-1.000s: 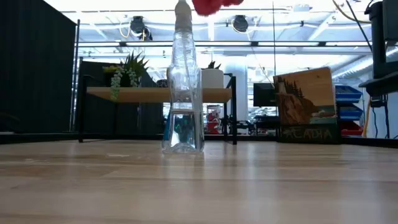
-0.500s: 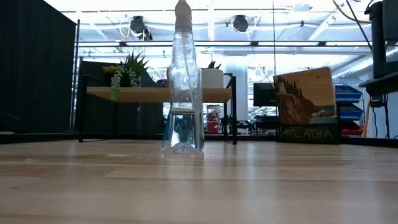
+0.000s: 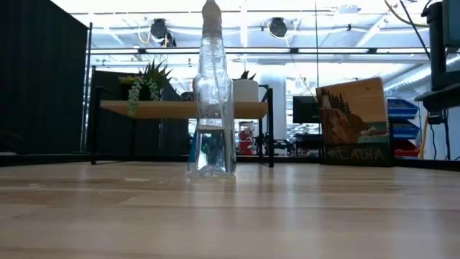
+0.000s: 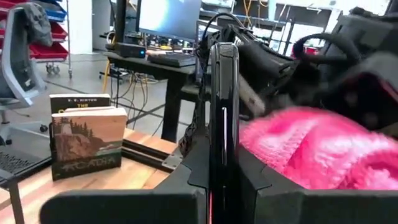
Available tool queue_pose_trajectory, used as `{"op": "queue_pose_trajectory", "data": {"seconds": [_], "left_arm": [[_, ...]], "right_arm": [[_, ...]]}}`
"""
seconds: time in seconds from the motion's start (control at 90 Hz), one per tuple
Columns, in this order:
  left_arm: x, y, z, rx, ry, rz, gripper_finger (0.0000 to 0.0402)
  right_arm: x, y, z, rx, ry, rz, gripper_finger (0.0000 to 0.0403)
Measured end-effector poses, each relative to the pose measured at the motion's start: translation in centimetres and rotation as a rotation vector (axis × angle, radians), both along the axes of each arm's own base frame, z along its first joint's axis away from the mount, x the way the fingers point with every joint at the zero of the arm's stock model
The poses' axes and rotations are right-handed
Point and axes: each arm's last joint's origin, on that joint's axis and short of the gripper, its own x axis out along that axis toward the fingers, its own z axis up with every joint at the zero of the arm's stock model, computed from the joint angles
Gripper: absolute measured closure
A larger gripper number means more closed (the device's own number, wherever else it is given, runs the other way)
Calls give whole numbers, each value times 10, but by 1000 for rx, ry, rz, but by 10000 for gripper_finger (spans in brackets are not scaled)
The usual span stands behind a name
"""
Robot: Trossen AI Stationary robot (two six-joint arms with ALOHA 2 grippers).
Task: Apply microfiber cloth
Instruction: Wipe the back of the cellphone using the pink microfiber cloth
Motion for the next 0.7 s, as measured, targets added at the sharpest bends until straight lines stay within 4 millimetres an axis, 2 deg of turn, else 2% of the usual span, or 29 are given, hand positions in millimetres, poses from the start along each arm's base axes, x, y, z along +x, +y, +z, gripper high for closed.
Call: {"op": "queue_pose_trajectory", "data": {"seconds": [0.133, 0.244, 0.356, 0.433, 0.567, 0.7], "left_arm": [[0, 0, 0, 8, 3, -5, 391], [0, 0, -1, 11, 7, -5, 391], [0, 0, 0, 7, 1, -11, 391], [0, -1, 0, 13, 2, -16, 391], [0, -1, 0, 18, 8, -13, 391], [-1, -1, 1, 8, -3, -7, 391]], "right_arm": [[13, 1, -17, -1, 44, 43, 395], [14, 2, -20, -11, 57, 55, 395], [8, 5, -12, -28, 42, 80, 395], [-1, 10, 1, -50, 20, 78, 394], [-19, 19, 25, -133, -18, -33, 394], [-27, 21, 29, -203, -2, -149, 394]]}}
